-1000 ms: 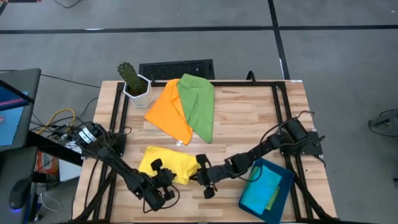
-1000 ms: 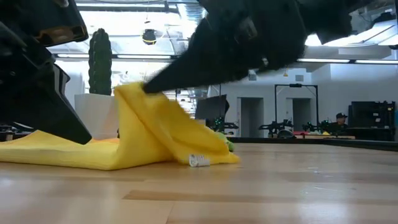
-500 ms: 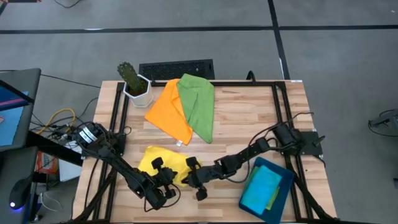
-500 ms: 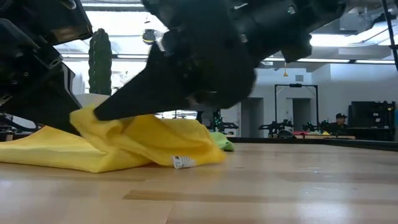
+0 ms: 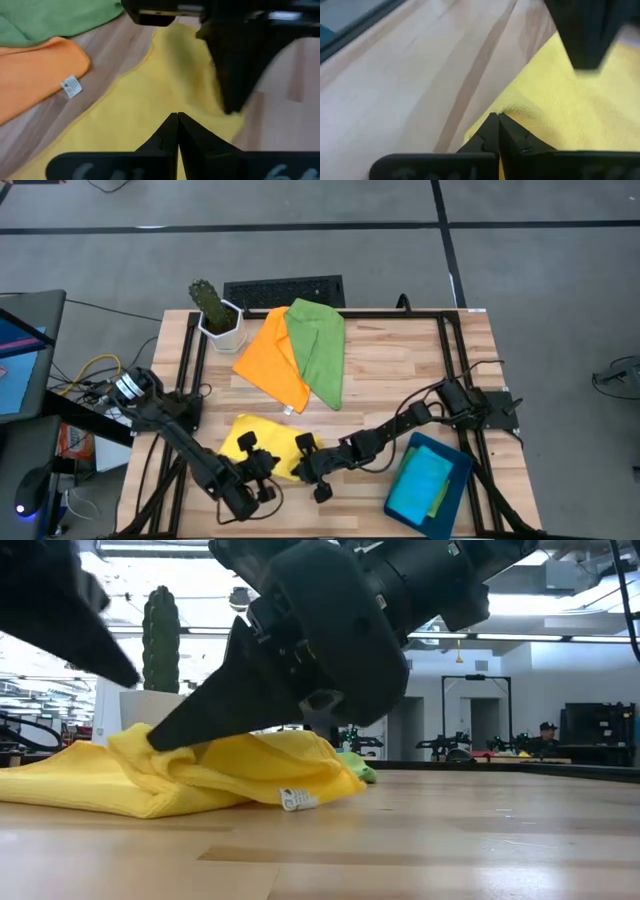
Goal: Fold microfiber towels
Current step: Fold the yellow microfiber towel
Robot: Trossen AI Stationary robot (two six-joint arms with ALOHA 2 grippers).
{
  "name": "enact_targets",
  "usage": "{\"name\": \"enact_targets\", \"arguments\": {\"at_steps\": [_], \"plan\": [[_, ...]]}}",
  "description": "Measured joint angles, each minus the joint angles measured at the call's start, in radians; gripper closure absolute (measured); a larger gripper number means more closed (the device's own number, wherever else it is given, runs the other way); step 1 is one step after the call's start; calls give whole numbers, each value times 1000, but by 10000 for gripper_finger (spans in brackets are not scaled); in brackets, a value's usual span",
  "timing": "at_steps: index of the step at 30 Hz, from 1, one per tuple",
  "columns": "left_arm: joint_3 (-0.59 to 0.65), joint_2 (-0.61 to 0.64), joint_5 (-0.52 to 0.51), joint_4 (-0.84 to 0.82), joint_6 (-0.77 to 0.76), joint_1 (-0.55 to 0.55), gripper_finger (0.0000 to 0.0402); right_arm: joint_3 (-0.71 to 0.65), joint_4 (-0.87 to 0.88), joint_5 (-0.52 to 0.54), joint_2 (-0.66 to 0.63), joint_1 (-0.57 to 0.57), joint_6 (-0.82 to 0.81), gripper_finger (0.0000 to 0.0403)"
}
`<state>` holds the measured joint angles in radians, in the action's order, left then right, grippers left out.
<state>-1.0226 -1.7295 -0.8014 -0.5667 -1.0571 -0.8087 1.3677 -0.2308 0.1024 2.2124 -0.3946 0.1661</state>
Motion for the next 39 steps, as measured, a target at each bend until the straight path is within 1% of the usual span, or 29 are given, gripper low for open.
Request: {"name": "enact_targets", "arguments": {"at_steps": [3,6,9,11,13,17,23,26,30,39], "plan": [[9,5,-17,-17,-89,-41,401,0,4,0,0,0,3,383],[54,-21,-28,32,-169,-73,401,0,12,0,0,4,3,384],[95,-52,-37,81,-204,-74,401,0,9,-1,0,5,13,381],[117,-67,-38,128,-203,-62,401,0,9,-7,0,2,26,380],[141,-82,-17,169,-180,-50,401,2,11,-21,0,-5,29,381],[152,-111,8,247,-120,-27,401,33,17,-28,0,-28,55,386],[169,-153,-5,352,-53,2,401,75,9,-26,-1,-47,121,380],[175,-153,-11,361,-54,4,401,74,11,-42,10,-33,99,381],[176,-154,-26,358,-52,3,401,75,-5,-120,40,-3,61,386],[177,-155,-36,356,-43,4,401,72,10,-133,69,30,19,378]]}}
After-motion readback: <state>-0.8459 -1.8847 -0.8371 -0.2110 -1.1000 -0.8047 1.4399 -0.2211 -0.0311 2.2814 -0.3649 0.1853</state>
